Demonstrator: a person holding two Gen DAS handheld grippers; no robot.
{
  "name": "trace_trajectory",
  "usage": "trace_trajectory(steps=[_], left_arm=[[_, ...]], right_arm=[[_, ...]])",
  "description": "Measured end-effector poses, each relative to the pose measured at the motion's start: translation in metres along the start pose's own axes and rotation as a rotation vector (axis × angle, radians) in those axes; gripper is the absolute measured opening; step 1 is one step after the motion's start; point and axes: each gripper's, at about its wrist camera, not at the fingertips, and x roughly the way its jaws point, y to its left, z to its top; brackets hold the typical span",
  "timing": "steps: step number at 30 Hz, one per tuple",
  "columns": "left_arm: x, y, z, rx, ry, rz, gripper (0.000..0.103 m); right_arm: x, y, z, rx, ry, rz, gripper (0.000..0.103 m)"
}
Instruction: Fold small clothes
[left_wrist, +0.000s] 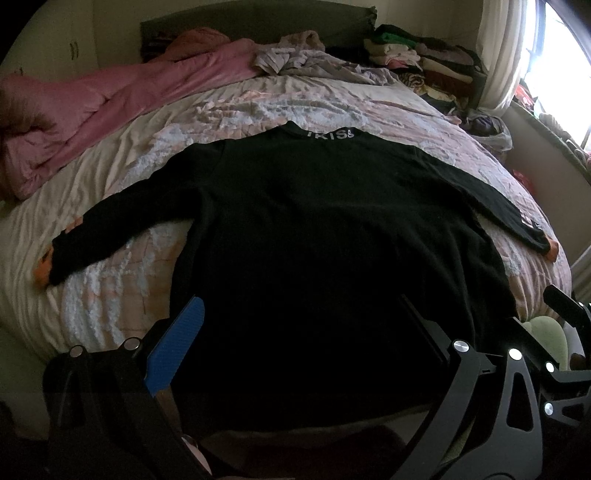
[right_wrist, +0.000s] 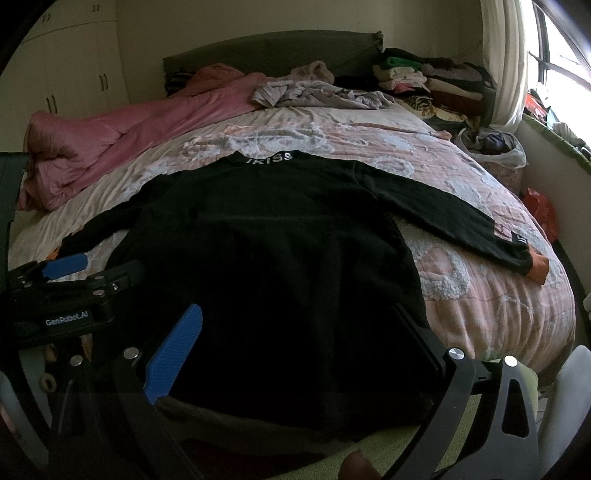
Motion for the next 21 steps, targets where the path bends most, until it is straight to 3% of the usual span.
trace_trajectory(steps=[21], left_arm=[[-0.0015, -0.0004, 0.0034, 0.005, -0.009, -0.004, 0.094]], right_arm=[[0.0008, -0.0008, 0.0001, 0.002, 0.001, -0.001, 0.099]])
